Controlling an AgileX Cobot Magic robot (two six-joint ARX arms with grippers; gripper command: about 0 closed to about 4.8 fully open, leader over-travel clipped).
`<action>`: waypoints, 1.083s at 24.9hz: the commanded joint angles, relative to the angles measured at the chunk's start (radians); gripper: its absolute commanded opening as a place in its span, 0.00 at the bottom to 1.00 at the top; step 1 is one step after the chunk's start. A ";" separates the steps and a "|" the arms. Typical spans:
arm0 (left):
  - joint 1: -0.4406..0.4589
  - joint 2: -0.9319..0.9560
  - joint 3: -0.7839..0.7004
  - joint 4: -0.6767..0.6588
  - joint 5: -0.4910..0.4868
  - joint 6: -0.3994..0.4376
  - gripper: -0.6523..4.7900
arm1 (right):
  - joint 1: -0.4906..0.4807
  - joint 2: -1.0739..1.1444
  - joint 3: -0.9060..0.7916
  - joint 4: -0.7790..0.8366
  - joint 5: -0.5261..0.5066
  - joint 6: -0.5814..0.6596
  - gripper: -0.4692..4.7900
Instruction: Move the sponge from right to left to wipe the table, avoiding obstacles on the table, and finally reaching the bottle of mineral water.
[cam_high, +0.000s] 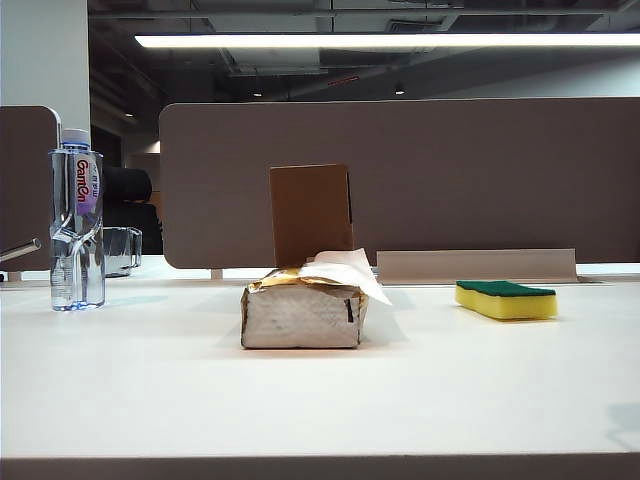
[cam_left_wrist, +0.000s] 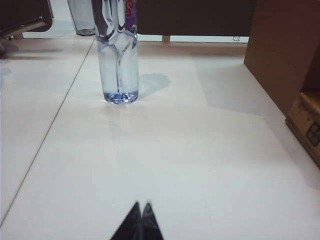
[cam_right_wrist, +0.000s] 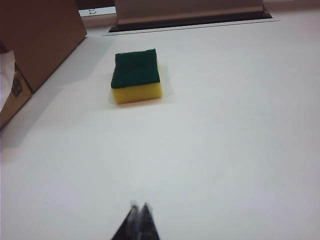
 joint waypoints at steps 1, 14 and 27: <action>0.000 0.000 0.010 0.014 0.020 -0.003 0.11 | 0.000 0.000 0.002 0.014 -0.013 -0.002 0.08; 0.000 0.000 0.111 -0.004 0.255 -0.008 0.29 | 0.000 0.000 0.085 0.018 -0.085 0.040 0.08; 0.000 0.010 0.365 -0.356 0.455 -0.091 0.54 | 0.000 0.002 0.352 -0.213 -0.084 0.171 0.08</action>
